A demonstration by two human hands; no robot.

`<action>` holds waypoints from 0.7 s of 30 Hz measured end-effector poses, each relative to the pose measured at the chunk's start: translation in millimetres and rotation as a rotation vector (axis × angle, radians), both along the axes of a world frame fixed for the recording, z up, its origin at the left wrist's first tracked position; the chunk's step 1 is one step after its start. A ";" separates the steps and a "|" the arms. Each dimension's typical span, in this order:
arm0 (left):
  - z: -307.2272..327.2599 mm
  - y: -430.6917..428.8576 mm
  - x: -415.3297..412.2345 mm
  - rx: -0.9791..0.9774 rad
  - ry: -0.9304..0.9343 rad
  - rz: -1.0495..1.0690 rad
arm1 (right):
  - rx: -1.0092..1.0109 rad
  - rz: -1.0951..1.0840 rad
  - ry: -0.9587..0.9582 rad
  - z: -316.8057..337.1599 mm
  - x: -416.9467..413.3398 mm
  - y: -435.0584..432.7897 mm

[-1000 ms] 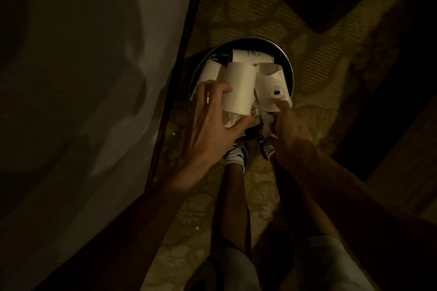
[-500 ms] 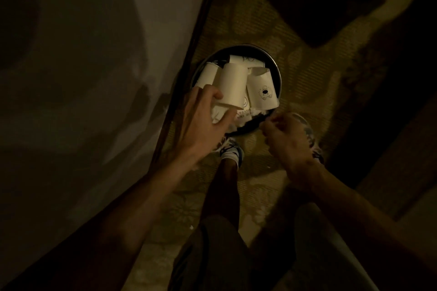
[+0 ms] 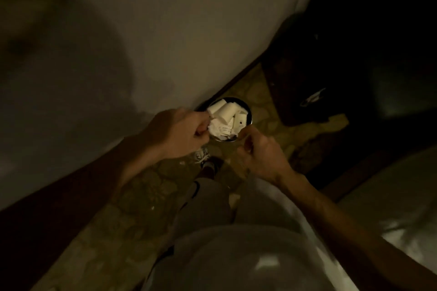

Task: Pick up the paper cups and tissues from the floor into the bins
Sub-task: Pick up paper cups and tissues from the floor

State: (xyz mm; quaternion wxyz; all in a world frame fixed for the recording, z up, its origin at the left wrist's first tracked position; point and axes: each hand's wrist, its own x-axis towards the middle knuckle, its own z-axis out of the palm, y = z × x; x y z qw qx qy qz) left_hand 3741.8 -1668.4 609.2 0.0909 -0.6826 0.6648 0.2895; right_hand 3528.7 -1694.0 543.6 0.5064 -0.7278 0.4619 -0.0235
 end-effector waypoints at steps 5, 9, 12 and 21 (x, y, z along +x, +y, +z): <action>143.5 88.8 12.7 -0.135 -0.140 0.250 | -0.097 0.234 -0.147 123.3 23.2 26.4; 217.1 179.1 23.3 -0.232 -0.245 0.388 | -0.246 0.496 -0.312 193.7 68.9 66.5; 244.8 255.7 28.1 -0.292 -0.342 0.532 | -0.288 0.717 -0.360 228.0 105.8 106.3; 264.7 523.6 -10.3 -0.501 -0.318 1.278 | -0.324 1.394 -0.352 255.5 218.9 318.7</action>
